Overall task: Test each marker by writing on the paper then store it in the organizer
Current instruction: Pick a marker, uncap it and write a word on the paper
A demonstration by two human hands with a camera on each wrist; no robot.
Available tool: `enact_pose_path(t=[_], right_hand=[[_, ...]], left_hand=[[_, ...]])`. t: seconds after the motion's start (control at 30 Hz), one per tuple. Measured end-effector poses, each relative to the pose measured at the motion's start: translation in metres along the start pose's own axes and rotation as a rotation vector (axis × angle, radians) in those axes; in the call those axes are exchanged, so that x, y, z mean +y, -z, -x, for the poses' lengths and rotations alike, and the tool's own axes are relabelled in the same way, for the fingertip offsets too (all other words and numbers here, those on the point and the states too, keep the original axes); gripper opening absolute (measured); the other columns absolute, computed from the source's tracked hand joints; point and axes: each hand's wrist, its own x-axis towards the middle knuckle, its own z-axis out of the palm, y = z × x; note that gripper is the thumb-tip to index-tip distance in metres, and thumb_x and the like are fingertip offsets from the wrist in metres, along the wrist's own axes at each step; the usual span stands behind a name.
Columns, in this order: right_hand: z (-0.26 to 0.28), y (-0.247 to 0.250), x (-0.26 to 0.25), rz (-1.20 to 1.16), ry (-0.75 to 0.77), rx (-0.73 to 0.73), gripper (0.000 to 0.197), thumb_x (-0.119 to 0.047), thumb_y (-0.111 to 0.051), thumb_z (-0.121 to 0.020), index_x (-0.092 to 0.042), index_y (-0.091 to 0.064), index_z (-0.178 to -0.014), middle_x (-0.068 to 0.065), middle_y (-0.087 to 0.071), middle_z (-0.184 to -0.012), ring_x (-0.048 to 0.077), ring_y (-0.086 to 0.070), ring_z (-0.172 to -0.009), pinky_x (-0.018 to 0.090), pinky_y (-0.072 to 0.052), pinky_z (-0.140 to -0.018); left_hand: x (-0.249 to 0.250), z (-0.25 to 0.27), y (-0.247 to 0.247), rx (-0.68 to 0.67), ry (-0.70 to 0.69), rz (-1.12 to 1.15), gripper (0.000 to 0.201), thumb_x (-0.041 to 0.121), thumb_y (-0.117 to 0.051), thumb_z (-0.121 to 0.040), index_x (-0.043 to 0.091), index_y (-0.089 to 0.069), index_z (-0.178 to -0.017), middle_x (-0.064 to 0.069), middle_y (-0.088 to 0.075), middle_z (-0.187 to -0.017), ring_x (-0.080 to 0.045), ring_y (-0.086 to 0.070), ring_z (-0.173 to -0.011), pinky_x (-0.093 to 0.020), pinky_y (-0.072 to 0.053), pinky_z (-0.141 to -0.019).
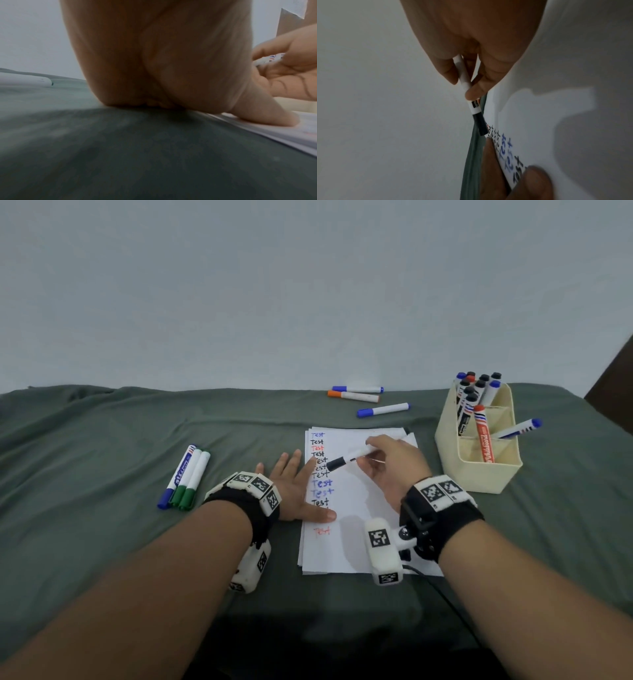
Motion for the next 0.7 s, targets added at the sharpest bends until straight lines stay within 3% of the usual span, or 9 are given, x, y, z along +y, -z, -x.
enact_pose_path(t=[0.07, 0.17, 0.33, 0.43, 0.53, 0.6, 0.67, 0.7], right_hand=[[0.004, 0.013, 0.006, -0.116, -0.017, -0.015, 0.013, -0.006, -0.075, -0.086, -0.004, -0.066, -0.095, 0.006, -0.067, -0.068, 0.019, -0.069, -0.059, 0.025, -0.058, -0.06], [0.012, 0.026, 0.015, -0.199, 0.003, -0.072, 0.008, 0.0, -0.074, -0.085, -0.008, -0.075, -0.086, 0.008, -0.068, -0.072, 0.019, -0.068, -0.062, 0.026, -0.059, -0.065], [0.023, 0.036, 0.028, -0.123, 0.098, -0.177, 0.016, 0.004, -0.076, -0.083, -0.012, -0.079, -0.084, 0.013, -0.072, -0.081, 0.024, -0.071, -0.072, 0.03, -0.06, -0.071], [0.025, 0.035, 0.028, -0.059, 0.137, -0.229, 0.028, 0.014, -0.075, -0.079, -0.014, -0.078, -0.081, 0.015, -0.072, -0.08, 0.027, -0.072, -0.075, 0.031, -0.06, -0.072], [0.026, 0.034, 0.029, -0.026, 0.149, -0.272, 0.029, 0.014, -0.079, -0.073, -0.014, -0.078, -0.082, 0.018, -0.072, -0.083, 0.031, -0.074, -0.08, 0.033, -0.06, -0.076], [0.027, 0.035, 0.03, -0.028, 0.149, -0.289, 0.027, 0.012, -0.082, -0.072, -0.012, -0.079, -0.083, 0.019, -0.073, -0.084, 0.032, -0.074, -0.08, 0.034, -0.06, -0.076], [0.026, 0.035, 0.03, -0.01, 0.151, -0.298, 0.025, 0.009, -0.083, -0.072, -0.013, -0.08, -0.084, 0.02, -0.074, -0.086, 0.032, -0.074, -0.081, 0.034, -0.06, -0.077], [0.026, 0.035, 0.03, 0.003, 0.151, -0.306, 0.024, 0.007, -0.084, -0.072, -0.013, -0.08, -0.084, 0.02, -0.074, -0.088, 0.032, -0.074, -0.082, 0.033, -0.06, -0.077]], left_hand=[[-0.001, 0.0, 0.0, 0.009, -0.002, 0.012, 0.137, 0.103, -0.036, -0.045, 0.036, 0.022, -0.15, 0.004, 0.029, -0.16, -0.02, 0.024, -0.148, -0.061, 0.011, -0.113], [-0.002, 0.0, -0.001, 0.021, -0.004, 0.031, 0.139, 0.104, -0.038, -0.044, 0.035, 0.02, -0.151, 0.005, 0.027, -0.16, -0.019, 0.022, -0.148, -0.061, 0.01, -0.113], [0.002, 0.003, 0.001, 0.058, -0.003, 0.092, 0.126, 0.097, -0.042, -0.06, 0.036, 0.019, -0.151, 0.007, 0.023, -0.162, -0.018, 0.017, -0.15, -0.06, 0.006, -0.117], [0.008, 0.01, 0.006, 0.247, -0.079, 0.173, 0.108, 0.085, -0.046, -0.074, 0.037, 0.009, -0.153, 0.009, 0.013, -0.163, -0.019, 0.001, -0.151, -0.057, -0.009, -0.118], [0.017, 0.016, 0.012, 0.475, -0.253, 0.139, 0.082, 0.068, -0.051, -0.087, 0.035, -0.016, -0.154, 0.007, -0.013, -0.163, -0.017, -0.016, -0.148, -0.049, -0.022, -0.116], [0.024, 0.017, 0.014, 0.507, -0.353, 0.113, 0.059, 0.057, -0.048, -0.095, 0.033, -0.035, -0.147, 0.005, -0.04, -0.15, -0.016, -0.036, -0.138, -0.044, -0.032, -0.11], [0.029, 0.017, 0.016, 0.461, -0.395, 0.151, 0.038, 0.048, -0.043, -0.1, 0.03, -0.049, -0.133, 0.007, -0.06, -0.12, -0.017, -0.055, -0.114, -0.035, -0.043, -0.089], [0.03, 0.017, 0.016, 0.431, -0.39, 0.173, 0.03, 0.045, -0.041, -0.101, 0.029, -0.052, -0.124, 0.009, -0.061, -0.103, -0.018, -0.059, -0.101, -0.031, -0.042, -0.076]])
